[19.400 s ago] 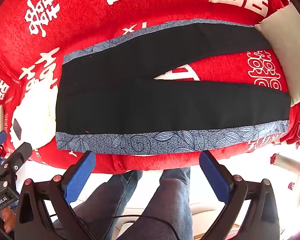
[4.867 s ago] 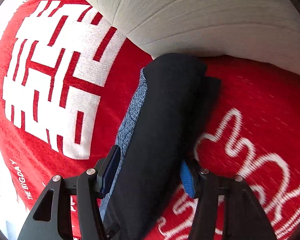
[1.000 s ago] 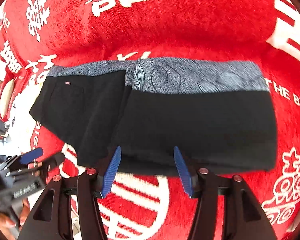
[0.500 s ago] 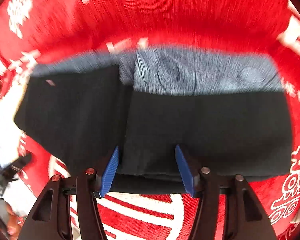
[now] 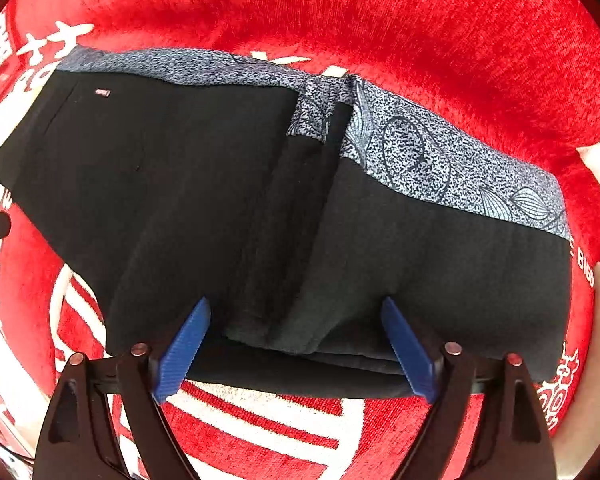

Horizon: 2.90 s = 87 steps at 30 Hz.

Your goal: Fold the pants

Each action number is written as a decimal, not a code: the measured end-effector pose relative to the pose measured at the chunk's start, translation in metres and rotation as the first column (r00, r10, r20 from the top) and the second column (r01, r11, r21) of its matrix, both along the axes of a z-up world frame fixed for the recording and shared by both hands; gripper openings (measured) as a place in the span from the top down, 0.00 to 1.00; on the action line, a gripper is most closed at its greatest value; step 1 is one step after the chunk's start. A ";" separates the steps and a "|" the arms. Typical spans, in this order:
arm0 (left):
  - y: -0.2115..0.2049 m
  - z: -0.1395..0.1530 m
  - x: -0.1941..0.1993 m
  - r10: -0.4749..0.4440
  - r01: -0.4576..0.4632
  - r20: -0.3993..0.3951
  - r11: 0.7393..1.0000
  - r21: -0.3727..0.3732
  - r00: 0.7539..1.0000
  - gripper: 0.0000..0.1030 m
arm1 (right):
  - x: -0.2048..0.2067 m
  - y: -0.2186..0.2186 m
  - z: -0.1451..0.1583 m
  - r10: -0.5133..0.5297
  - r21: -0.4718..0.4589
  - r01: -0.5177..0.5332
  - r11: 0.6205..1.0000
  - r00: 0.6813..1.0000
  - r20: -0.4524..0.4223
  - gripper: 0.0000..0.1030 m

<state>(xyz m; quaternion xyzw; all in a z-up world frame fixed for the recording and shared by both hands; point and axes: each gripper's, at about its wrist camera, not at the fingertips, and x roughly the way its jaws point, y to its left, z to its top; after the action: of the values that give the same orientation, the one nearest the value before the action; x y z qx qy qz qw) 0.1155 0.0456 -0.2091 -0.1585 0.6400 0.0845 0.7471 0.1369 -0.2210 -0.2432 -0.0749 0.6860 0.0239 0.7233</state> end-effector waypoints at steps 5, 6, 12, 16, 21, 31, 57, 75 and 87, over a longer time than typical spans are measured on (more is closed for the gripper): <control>0.011 -0.002 0.000 0.010 -0.010 0.011 1.000 -0.007 1.000 0.16 | 0.006 0.001 0.005 -0.023 0.010 0.023 1.000 0.999 -0.036 0.13; 0.013 -0.002 0.001 0.013 -0.013 0.012 1.000 -0.010 1.000 0.16 | 0.007 0.002 0.006 -0.020 0.019 0.021 1.000 0.999 -0.043 0.13; 0.021 -0.003 0.004 0.024 -0.024 0.016 0.999 -0.023 1.000 0.16 | 0.001 0.012 0.018 0.001 0.045 0.002 0.999 0.998 -0.056 0.13; 0.031 -0.005 0.007 0.038 -0.035 0.041 0.997 -0.072 0.998 0.16 | -0.006 0.020 0.025 0.019 0.042 -0.017 0.999 0.999 -0.039 0.13; 0.055 -0.010 0.003 0.100 -0.087 0.062 0.979 -0.183 0.993 0.16 | -0.013 0.031 0.023 0.071 0.011 -0.071 0.997 0.997 -0.022 0.13; 0.058 -0.012 0.003 0.104 -0.089 0.067 0.976 -0.199 0.992 0.16 | -0.035 0.049 0.044 0.089 0.076 -0.090 0.993 0.996 0.008 0.13; 0.085 -0.050 0.023 0.225 -0.128 0.136 0.853 -0.506 0.965 0.15 | -0.019 0.070 0.028 0.026 0.259 -0.016 0.966 0.999 -0.036 0.30; 0.044 -0.042 0.050 0.185 -0.137 0.154 0.949 -0.283 0.971 0.30 | -0.008 0.051 0.038 -0.043 0.289 0.043 0.956 0.999 -0.008 0.30; -0.008 0.003 0.047 -0.094 0.071 0.214 0.991 0.112 0.972 0.75 | 0.015 0.028 0.054 -0.079 0.326 0.072 0.942 0.997 0.006 0.42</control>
<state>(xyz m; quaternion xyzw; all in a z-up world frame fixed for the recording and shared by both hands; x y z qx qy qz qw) 0.1624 0.0375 -0.2061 -0.1013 0.5545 0.0684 0.8231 0.1514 -0.1932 -0.1888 0.0718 0.6683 0.1085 0.7325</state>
